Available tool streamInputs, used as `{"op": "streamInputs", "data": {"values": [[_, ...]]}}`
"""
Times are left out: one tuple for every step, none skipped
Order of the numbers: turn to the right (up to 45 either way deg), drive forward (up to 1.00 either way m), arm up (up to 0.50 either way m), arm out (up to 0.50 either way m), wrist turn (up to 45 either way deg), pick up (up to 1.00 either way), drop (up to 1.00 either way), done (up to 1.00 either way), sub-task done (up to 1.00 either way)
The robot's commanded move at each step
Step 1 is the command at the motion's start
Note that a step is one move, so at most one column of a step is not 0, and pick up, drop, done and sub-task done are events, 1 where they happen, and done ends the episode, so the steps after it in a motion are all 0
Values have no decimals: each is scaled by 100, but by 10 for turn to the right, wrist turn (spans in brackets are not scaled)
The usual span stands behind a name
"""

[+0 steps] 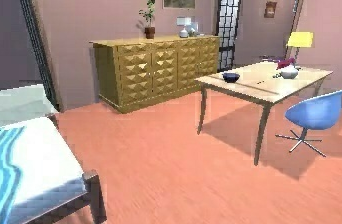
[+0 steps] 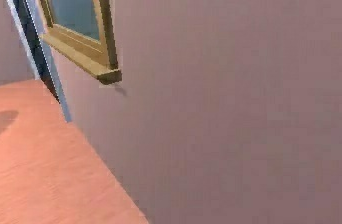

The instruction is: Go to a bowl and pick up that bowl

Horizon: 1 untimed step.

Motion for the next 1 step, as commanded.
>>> {"op": "streamInputs", "data": {"values": [[150, 0, 0, 0, 0, 0, 0, 0, 0]]}}
